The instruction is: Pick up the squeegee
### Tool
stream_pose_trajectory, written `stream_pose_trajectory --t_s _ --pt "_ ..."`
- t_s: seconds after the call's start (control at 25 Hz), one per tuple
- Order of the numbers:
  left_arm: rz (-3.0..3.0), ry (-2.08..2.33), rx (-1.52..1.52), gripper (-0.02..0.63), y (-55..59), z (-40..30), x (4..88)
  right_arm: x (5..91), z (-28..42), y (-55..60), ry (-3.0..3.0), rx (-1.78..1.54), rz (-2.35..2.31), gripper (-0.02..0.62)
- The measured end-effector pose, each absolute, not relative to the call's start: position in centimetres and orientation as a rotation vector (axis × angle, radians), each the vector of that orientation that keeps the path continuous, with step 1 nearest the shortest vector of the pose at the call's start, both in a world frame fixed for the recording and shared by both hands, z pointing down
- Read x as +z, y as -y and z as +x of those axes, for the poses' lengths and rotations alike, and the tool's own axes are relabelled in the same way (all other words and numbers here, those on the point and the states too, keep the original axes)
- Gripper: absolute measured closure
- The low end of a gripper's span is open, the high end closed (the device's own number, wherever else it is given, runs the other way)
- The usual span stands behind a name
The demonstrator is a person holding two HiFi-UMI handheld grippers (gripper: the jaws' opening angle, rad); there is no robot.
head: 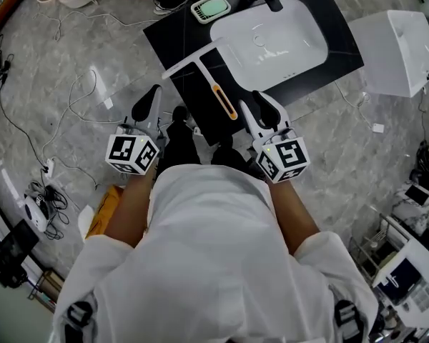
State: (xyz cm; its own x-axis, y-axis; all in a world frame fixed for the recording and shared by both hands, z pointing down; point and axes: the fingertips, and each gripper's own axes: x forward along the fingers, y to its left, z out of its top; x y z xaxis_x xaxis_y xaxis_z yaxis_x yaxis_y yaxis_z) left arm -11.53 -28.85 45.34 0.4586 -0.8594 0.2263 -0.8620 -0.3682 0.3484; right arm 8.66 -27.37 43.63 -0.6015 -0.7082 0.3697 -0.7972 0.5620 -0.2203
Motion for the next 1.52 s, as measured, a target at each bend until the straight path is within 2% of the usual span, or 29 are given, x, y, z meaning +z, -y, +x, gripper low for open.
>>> stream_pose_trajectory --t_s 0.64,1.0,1.52 --pt "2.255 1.312 0.009 0.592 37.0 -17.9 53.4 53.9 0.0 35.2 2.251 0.628 1.021 0.451" --pt "2.21 1.307 0.007 0.592 37.6 -20.4 55.9 59.9 -1.1 36.3 2.07 0.657 0.906 0.434" --pt "2.168 1.287 -0.004 0.592 37.0 -21.0 57.9 63.7 -1.4 35.9 1.913 0.623 0.793 0.436"
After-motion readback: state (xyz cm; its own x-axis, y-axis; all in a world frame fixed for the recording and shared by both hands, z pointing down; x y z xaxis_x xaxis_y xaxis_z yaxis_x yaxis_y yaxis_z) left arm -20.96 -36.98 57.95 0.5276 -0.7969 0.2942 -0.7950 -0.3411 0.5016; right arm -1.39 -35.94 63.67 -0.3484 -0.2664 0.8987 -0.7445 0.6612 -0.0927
